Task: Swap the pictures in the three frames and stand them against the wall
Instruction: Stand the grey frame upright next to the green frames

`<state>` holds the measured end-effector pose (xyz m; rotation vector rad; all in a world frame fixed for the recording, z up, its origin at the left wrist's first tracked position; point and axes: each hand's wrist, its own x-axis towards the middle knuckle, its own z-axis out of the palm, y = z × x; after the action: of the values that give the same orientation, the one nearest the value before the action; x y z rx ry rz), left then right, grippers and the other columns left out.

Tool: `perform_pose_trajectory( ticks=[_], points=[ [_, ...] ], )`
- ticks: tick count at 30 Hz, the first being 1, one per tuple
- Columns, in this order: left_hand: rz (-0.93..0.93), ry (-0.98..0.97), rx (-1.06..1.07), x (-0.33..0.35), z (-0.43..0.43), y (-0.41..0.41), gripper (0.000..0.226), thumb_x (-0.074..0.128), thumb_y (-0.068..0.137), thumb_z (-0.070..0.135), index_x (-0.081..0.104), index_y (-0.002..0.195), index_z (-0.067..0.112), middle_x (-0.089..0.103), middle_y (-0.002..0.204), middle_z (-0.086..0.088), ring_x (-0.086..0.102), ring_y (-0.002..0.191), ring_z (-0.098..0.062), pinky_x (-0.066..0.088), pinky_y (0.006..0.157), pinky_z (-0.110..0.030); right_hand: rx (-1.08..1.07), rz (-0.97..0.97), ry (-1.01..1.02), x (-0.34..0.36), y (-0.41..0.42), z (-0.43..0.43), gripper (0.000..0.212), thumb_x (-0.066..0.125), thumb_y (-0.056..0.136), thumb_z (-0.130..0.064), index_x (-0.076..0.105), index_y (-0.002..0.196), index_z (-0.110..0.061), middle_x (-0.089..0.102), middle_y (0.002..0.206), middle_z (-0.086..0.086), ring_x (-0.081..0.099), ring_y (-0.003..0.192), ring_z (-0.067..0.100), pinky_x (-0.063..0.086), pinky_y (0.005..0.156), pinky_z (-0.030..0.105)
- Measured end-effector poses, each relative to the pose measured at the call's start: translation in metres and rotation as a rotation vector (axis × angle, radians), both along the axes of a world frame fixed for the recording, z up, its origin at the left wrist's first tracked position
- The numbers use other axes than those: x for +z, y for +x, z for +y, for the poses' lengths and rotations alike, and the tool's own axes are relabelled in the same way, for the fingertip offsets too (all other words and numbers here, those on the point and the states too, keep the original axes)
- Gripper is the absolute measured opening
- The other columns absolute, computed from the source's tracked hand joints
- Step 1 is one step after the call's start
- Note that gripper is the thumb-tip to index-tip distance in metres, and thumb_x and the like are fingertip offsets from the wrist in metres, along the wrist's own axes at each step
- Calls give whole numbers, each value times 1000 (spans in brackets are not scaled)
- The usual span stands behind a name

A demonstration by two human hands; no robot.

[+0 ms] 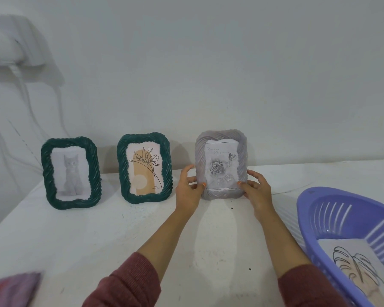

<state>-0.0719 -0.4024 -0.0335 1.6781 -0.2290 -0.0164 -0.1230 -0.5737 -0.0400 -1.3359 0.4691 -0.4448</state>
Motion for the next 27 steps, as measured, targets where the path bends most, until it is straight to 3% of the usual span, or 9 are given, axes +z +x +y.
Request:
perform_pose_trajectory(
  ticks=[3,6,10,13,18,21,24,27],
  points=[
    [42,-47,-74,1,1,1,57,61,86,2,35,134,18,55,117,-13,58,102,-25,54,66,-16,8,44,59,5,6,-3,25,64,80,-1,56,101,-13,64,82,9,60,72,18,49,72,28],
    [57,-60,-137,0,3,3,51,57,88,2,36,128,26,52,126,-17,55,112,-33,54,81,-32,108,51,143,11,15,-7,7,59,86,-10,61,81,-14,67,78,4,60,75,18,49,66,25],
    [111,-65,-186,0,5,6,54,54,89,0,33,134,23,53,115,-16,56,103,-29,54,80,-34,287,81,313,19,25,-17,37,42,93,-41,68,83,-17,74,77,2,67,77,18,49,73,33],
    [123,-48,-199,-1,5,9,57,54,90,0,31,137,21,53,112,-14,57,99,-26,54,77,-32,410,29,462,20,35,-27,67,33,88,-59,77,71,-11,76,80,9,73,74,22,51,76,38],
    [128,-30,-216,-1,5,13,53,53,90,1,32,133,25,54,104,-4,58,88,-14,55,71,-24,518,40,534,19,51,-32,76,26,82,-71,74,94,-14,74,98,9,72,86,25,56,79,43],
    [116,-24,-199,-2,5,14,52,52,91,0,33,133,25,53,110,-12,58,95,-23,55,76,-31,523,19,550,18,56,-31,73,36,73,-74,77,88,-16,74,100,8,72,89,24,60,71,40],
    [99,-15,-188,-3,3,15,54,52,91,1,31,137,20,53,111,-11,56,100,-24,55,70,-23,554,-42,594,14,59,-33,76,65,43,-73,76,94,-17,72,107,9,70,95,25,59,71,41],
    [97,-25,-189,-3,2,16,53,52,91,0,31,136,20,53,111,-12,56,100,-24,56,67,-19,570,-65,602,10,62,-34,82,71,34,-71,76,95,-18,71,109,8,69,97,26,59,72,41]
  ],
)
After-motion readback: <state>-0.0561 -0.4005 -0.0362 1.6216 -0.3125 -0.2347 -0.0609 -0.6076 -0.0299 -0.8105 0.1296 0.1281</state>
